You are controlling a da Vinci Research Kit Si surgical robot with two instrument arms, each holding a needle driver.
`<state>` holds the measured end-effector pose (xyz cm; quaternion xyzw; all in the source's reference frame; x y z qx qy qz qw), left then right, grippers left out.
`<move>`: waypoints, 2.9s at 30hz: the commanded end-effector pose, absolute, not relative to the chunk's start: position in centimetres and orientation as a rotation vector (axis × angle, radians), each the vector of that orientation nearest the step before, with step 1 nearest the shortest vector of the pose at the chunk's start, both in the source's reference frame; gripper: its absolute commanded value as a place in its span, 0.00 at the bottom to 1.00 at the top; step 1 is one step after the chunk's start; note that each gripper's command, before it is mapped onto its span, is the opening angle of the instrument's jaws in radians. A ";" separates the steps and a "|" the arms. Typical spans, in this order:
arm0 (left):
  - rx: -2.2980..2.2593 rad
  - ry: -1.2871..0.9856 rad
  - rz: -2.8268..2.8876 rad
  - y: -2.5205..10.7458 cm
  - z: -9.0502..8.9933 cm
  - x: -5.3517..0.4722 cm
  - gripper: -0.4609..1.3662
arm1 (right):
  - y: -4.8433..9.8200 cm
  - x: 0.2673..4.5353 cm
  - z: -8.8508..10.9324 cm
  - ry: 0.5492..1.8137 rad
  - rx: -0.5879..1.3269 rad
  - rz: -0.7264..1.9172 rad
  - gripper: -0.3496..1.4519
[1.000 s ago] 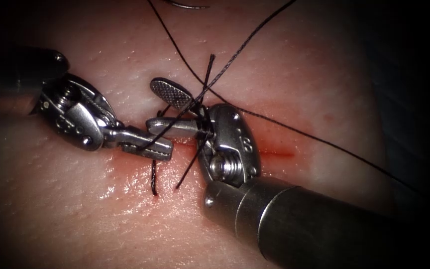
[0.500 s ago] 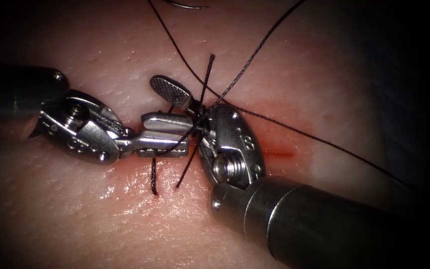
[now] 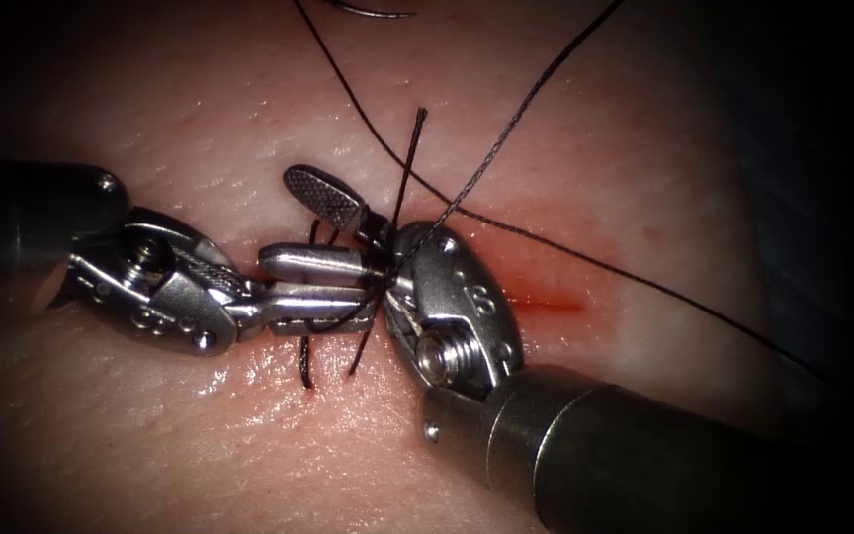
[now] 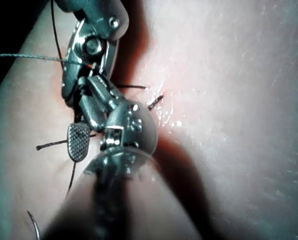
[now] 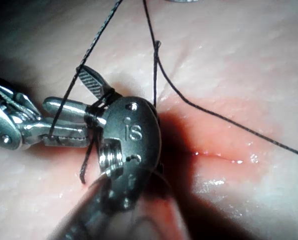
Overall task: Wound Closure
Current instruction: Wrap the suture two times counter-clockwise around the right gripper, then grab the suture tail with the right gripper
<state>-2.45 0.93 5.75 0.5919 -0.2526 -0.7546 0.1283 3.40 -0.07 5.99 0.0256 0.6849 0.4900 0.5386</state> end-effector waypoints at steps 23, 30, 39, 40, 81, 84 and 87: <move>1.742 -0.626 -2.174 1.3 6.2 -2.51 0.06 | -0.3 2.95 5.8 1.354 -0.188 1.298 0.72; 1.755 -0.616 -2.171 1.4 6.2 -2.60 0.06 | -0.3 2.83 5.9 1.311 -0.233 1.333 0.74; 1.762 -0.611 -2.164 1.5 6.3 -2.63 0.06 | -0.3 2.73 6.0 1.259 -0.219 1.420 0.77; 1.763 -0.611 -2.163 1.5 6.3 -2.63 0.06 | -0.2 2.73 6.0 1.253 -0.216 1.426 0.77; 1.767 -0.588 -2.153 1.6 6.5 -2.68 0.06 | 0.0 2.98 6.4 1.237 -0.051 1.414 0.00; 1.767 -0.588 -2.153 1.6 6.5 -2.68 0.06 | 0.0 2.99 6.5 1.235 -0.048 1.414 0.00; 1.767 -0.587 -2.152 1.6 6.5 -2.66 0.06 | 0.0 2.99 6.4 1.234 -0.051 1.416 0.00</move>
